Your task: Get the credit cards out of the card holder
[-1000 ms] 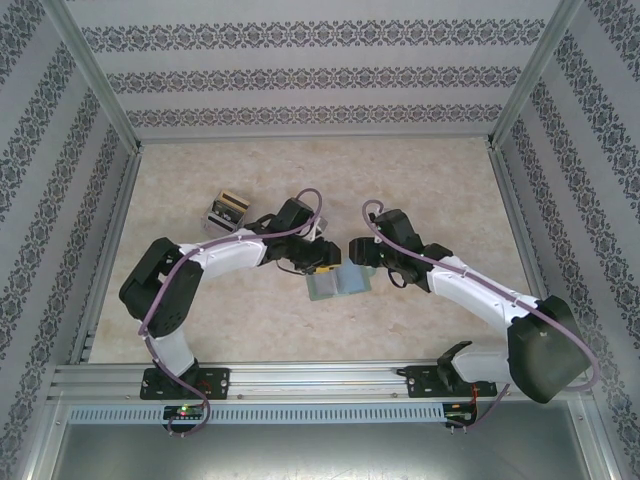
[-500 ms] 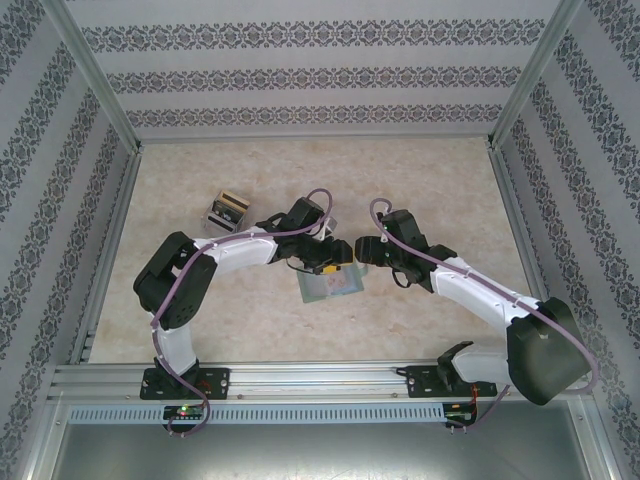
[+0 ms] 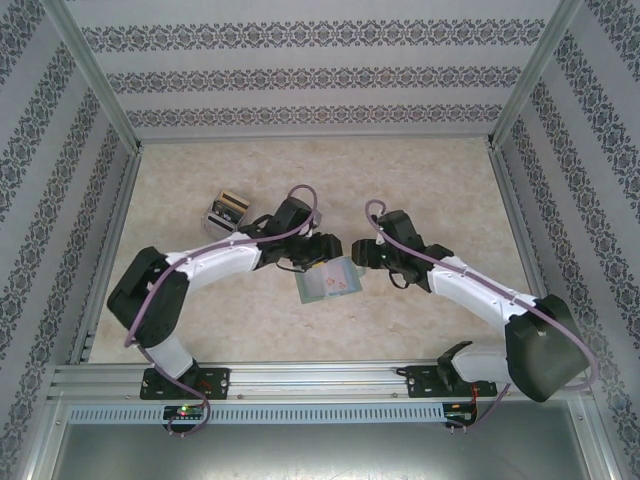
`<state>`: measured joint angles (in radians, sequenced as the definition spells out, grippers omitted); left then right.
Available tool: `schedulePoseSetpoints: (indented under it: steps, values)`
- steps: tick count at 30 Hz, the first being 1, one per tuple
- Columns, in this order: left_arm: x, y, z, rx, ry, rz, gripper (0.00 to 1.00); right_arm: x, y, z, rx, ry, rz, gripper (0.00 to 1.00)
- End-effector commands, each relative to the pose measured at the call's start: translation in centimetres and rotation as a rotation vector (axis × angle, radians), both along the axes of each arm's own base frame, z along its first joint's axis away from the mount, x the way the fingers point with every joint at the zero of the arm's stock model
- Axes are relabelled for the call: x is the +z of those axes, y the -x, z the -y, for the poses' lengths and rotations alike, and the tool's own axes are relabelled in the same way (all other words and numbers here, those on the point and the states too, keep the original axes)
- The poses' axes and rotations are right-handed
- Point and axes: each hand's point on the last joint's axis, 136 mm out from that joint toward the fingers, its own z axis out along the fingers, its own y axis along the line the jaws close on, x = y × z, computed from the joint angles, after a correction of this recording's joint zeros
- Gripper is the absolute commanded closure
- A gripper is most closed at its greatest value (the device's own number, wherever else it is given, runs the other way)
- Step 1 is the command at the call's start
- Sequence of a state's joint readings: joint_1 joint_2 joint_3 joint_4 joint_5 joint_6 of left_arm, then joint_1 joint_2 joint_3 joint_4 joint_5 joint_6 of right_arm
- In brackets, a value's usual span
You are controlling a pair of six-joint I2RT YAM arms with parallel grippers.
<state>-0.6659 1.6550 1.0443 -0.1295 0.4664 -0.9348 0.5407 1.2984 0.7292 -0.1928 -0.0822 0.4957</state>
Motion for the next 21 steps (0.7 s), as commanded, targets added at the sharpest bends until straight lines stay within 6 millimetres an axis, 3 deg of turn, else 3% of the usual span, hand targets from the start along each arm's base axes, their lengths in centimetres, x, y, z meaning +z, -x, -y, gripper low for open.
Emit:
schedulePoseSetpoints:
  steps: [1, 5, 10, 16, 21]
  values:
    - [-1.7, 0.0, -2.9, 0.123, -0.087, -0.013, 0.53, 0.2, 0.9, -2.5, 0.102, 0.012, -0.018, 0.52]
    - [-3.0, 1.0, -3.0, 0.144, -0.049, -0.057, 0.63, -1.1, 2.2, -4.3, 0.162, 0.049, -0.072, 0.60]
    - [-5.0, 2.2, -1.8, 0.097, 0.016, -0.130, 0.70, -3.8, 3.3, -4.1, 0.159, 0.099, -0.167, 0.66]
    - [-5.6, 2.0, -0.5, 0.073, 0.064, -0.150, 0.72, -5.9, 3.2, -3.4, 0.130, 0.169, -0.229, 0.67]
    - [-6.1, 1.7, -0.8, 0.076, 0.037, -0.153, 0.71, -6.5, 2.8, -3.3, 0.118, 0.185, -0.245, 0.67]
